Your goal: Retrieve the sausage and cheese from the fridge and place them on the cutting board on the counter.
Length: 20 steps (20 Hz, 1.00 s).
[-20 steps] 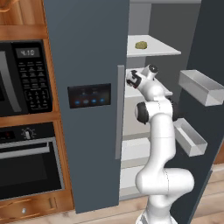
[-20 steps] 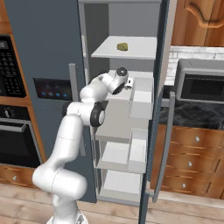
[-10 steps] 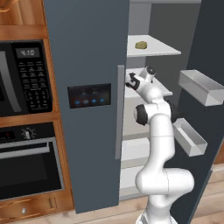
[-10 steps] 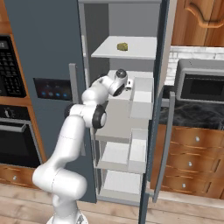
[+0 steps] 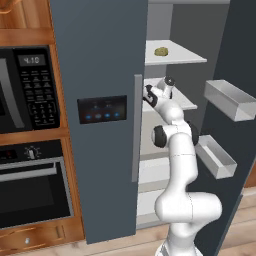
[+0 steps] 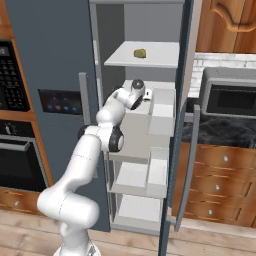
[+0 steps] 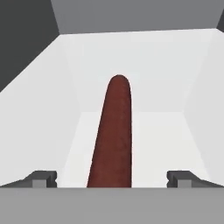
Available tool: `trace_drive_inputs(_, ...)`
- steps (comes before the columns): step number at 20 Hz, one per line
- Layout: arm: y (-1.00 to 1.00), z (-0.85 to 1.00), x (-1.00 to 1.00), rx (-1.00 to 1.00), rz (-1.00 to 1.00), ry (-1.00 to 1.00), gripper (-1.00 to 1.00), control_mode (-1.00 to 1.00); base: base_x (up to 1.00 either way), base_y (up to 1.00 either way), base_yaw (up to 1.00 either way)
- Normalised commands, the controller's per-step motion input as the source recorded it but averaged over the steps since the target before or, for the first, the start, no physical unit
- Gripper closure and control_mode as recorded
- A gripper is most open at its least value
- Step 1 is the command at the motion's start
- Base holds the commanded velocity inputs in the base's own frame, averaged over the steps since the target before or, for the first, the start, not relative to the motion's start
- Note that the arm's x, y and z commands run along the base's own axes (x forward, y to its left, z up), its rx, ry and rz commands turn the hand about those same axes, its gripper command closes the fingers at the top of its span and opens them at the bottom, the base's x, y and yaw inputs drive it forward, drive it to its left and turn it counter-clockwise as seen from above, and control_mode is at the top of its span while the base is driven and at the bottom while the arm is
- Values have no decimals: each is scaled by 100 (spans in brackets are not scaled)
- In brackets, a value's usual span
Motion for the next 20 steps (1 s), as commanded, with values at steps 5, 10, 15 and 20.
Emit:
trace_drive_inputs(5, -6, -12, -4, -2, 0, 12, 100, -100, 0, 0, 0)
trace_drive_inputs(10, -17, -10, -33, 0, 0, 5, 100, -100, 0, 0, 0)
trace_drive_inputs(15, -11, -9, -44, 0, 0, 0, 100, -100, 0, 0, 0)
trace_drive_inputs(20, 3, -26, -78, 0, 0, -6, 100, -100, 0, 0, 0)
